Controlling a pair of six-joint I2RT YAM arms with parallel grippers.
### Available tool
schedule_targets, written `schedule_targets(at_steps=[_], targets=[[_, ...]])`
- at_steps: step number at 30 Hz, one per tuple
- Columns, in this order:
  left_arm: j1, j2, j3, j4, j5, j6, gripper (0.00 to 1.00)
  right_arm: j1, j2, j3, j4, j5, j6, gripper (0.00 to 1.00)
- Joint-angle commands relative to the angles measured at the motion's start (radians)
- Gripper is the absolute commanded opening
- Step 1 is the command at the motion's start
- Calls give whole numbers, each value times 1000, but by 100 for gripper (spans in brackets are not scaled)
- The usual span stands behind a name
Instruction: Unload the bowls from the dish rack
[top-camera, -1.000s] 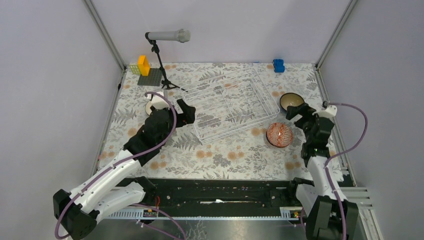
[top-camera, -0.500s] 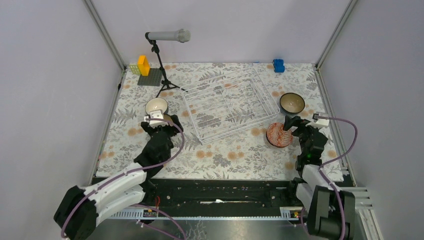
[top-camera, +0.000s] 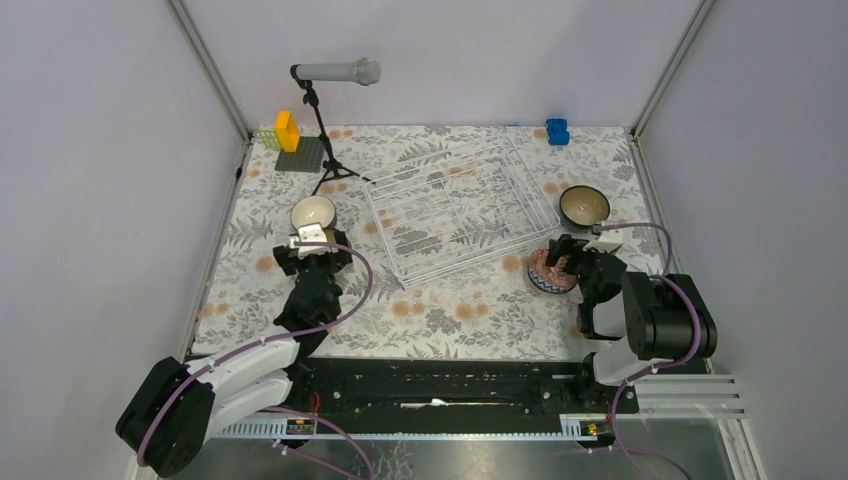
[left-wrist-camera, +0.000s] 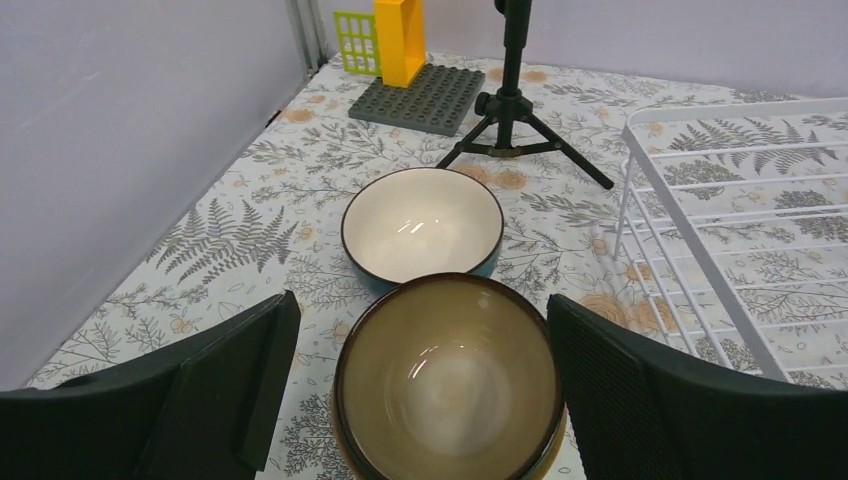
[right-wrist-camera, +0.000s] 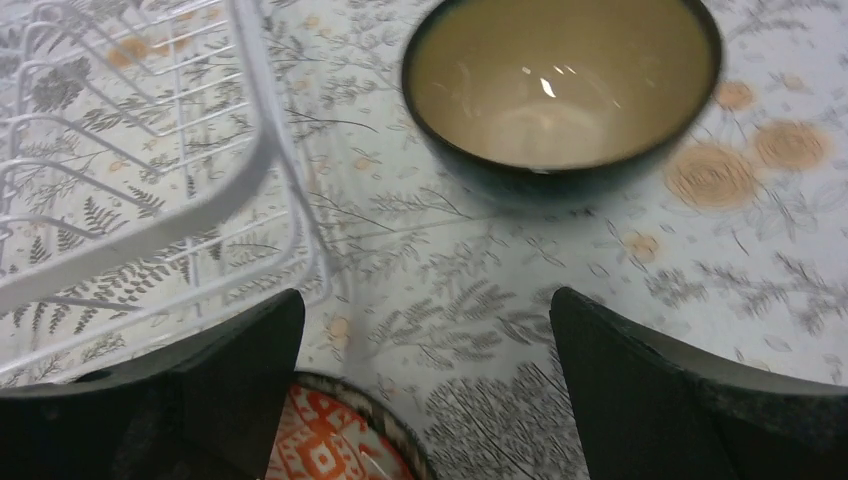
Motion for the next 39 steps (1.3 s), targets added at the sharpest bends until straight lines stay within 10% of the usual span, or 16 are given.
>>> schedule_targets(at_steps=[1,11,19,24,30,33,39], targets=[[22,26,-1,114,-20,39,99,78,-23,108,-108,81,-127,100],[178,149,9,124,125,4,99,78,8,155,-138,77,-127,100],[368,388,43,252,498,-71,99,78,4,163,-160,94,-127,100],[387,490,192,54,696,-9,94,78,5,164,-160,93,-128,100],[410,477,132,185,677,11,90,78,6,164,-160,93,-127,100],[491,589,-8,557,742,-39,95,78,6,164,-161,92,-127,100],[506,591,50,450,625,-109,99,78,6,164,-161,93,-127,100]])
